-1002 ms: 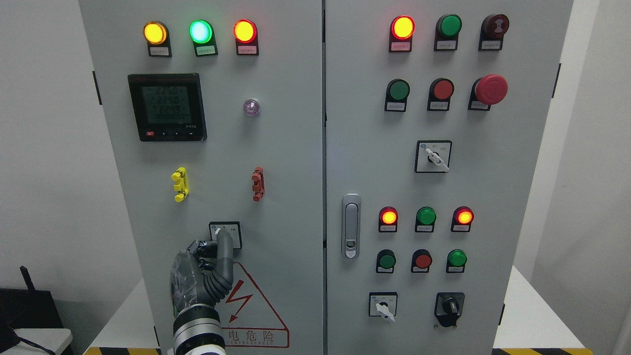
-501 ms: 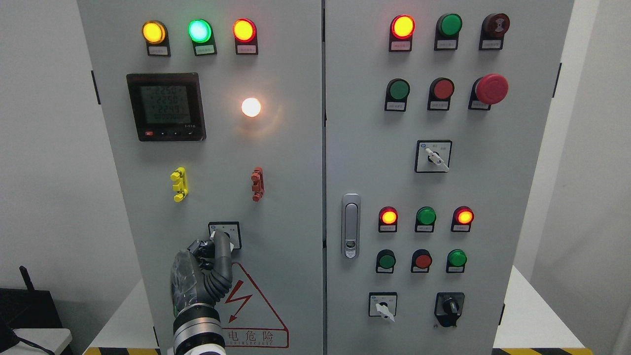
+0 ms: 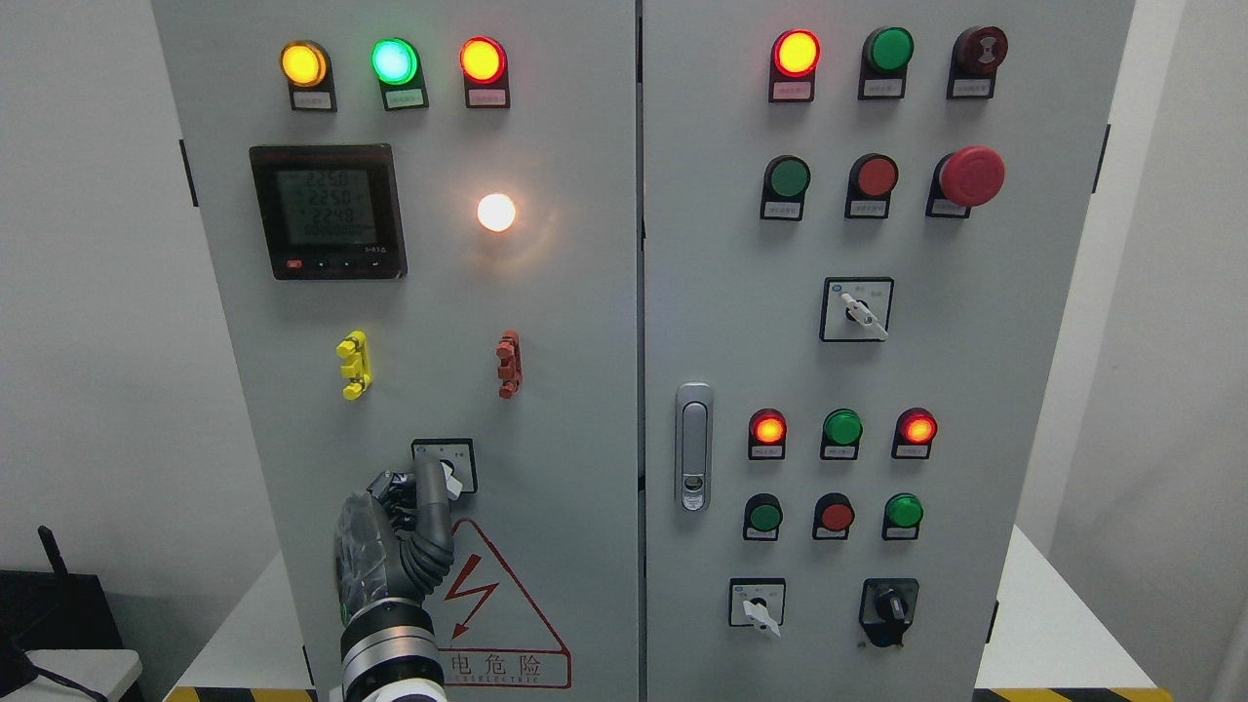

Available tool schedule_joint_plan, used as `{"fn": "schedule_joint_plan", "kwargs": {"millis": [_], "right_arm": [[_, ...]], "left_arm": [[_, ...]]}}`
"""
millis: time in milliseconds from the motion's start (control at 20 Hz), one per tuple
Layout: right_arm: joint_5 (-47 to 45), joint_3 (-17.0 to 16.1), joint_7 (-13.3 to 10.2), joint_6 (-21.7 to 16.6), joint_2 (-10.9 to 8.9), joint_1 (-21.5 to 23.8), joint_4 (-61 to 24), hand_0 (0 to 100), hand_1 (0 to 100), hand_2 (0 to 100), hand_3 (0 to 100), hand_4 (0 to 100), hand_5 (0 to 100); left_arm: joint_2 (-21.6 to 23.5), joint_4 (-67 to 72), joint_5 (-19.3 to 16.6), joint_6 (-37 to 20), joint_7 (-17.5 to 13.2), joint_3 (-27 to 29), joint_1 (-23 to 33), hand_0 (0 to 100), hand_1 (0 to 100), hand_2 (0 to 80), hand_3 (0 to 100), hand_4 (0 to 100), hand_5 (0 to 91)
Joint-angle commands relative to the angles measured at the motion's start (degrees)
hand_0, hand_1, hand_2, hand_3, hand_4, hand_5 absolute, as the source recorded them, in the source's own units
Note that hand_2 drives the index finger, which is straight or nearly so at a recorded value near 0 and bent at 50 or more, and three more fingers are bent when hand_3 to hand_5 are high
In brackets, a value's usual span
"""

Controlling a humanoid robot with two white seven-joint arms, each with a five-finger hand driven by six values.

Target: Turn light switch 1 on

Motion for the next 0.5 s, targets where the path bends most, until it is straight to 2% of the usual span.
{"fn": "schedule_joint_plan", "kwargs": {"millis": [0,200,451], "right_arm": [[-0.97,0.00,0.05,0.04,0.00,0.00,0.00,12,39,0,0,0,0],[-1.05,0.00,0.05,0.04,0.00,0.00,0.00,12,39,0,0,0,0],[-1.05,0.00,0.05,0.04,0.00,0.00,0.00,12,39,0,0,0,0]], "left_arm": [[0.00,-0.12,0.04,-0.13,-0.12,-0.02,-0.01,52,12,48.2,70,83,80.7],[-0.08,-0.12,0.04,-0.13,-0.12,-0.02,-0.01,45,15,48.1,70,83,81.0],[-0.09,-0.21,0.04,-0.22,-0.12,0.16,0.34,41,18,47.9,70,83,81.1]]}}
